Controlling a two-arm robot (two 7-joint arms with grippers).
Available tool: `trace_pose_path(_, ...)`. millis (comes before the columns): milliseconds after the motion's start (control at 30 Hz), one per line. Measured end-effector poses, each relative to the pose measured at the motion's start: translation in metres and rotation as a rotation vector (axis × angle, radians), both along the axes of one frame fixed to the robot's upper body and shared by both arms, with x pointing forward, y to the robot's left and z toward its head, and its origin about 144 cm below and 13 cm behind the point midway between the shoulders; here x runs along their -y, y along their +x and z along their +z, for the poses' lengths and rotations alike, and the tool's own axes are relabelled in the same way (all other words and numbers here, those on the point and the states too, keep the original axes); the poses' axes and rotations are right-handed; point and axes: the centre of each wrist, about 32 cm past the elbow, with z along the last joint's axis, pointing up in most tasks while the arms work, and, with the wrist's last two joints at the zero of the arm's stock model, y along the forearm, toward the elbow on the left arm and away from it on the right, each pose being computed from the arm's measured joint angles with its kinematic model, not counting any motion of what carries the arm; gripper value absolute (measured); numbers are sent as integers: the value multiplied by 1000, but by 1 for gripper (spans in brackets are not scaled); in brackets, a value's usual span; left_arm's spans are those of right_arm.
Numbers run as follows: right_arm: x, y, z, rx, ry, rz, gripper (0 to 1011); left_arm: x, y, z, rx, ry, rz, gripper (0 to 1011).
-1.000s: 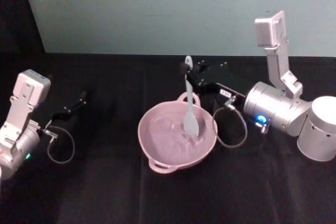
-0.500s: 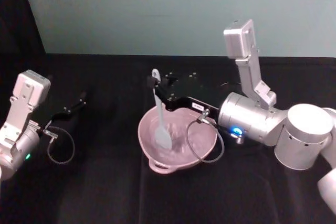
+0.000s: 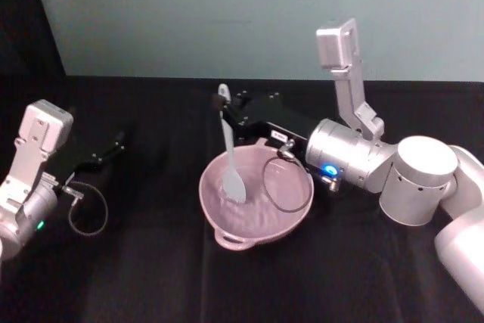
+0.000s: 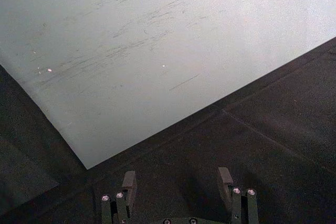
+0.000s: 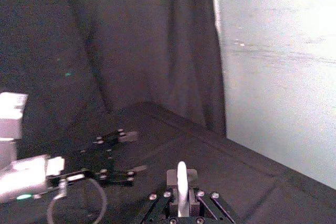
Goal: Use the one hand to pick up the spoon and stir the clear water in the bowl.
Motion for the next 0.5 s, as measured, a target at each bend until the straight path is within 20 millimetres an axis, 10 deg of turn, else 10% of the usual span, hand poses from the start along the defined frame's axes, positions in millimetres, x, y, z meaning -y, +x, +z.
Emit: trace_pose_path(500, 43, -1, 7, 21, -22, -129, 110, 0, 0, 0, 0, 0, 0, 1011)
